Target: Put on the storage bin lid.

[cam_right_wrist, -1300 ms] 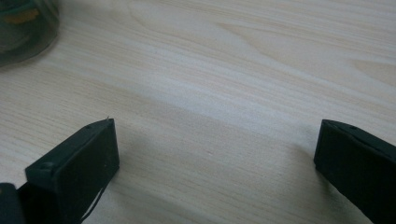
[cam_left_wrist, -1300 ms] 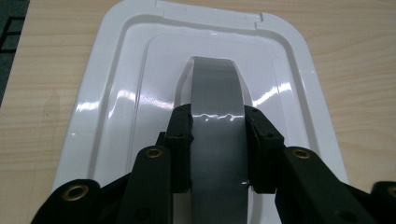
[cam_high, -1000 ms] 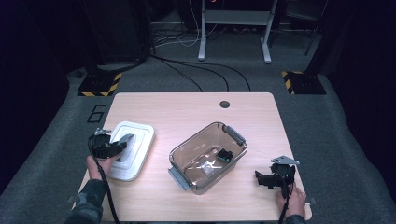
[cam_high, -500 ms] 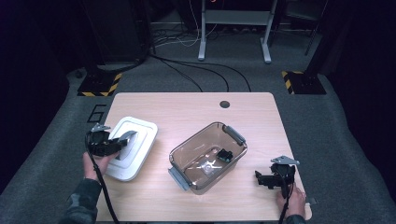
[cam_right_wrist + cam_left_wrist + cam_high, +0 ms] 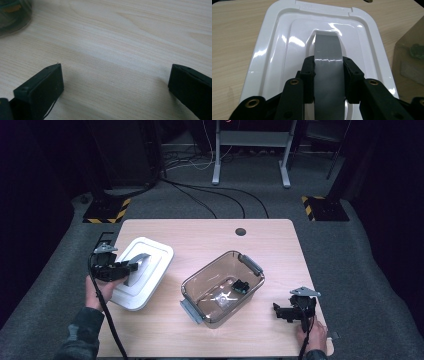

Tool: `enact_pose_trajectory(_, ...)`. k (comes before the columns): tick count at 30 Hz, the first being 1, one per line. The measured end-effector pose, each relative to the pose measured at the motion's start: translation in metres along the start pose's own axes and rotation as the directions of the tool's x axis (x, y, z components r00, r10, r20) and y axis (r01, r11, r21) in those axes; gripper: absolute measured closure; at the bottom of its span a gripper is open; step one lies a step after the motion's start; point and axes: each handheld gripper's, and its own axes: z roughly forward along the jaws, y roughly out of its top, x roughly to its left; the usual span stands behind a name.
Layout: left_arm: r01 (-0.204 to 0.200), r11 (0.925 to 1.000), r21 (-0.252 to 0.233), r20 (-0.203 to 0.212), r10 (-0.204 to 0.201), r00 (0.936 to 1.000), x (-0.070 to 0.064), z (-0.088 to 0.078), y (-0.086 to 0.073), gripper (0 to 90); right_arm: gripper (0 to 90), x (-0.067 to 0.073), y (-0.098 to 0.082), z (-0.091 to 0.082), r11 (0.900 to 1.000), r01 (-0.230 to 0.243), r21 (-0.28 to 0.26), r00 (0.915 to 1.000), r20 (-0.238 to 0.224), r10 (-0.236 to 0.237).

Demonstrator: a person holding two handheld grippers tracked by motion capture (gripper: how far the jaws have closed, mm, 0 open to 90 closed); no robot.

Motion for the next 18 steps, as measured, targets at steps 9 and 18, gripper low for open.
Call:
enact_pose_trajectory(9,-0.022,0.9998,0.000,0.015,0.022,0.9996,-0.012,-0.006,0.014,67.0,0.0,0.000,0.000,0.000,1.000,0.000,0.000,1.0000,0.000,0.000)
enact_pose_trajectory(18,-0.054,0.9985,-0.011,0.037,0.054,0.9979,-0.029,-0.008,0.029,67.0,0.0,0.000,0.000,0.000,1.000,0.000,0.000,1.0000,0.000,0.000)
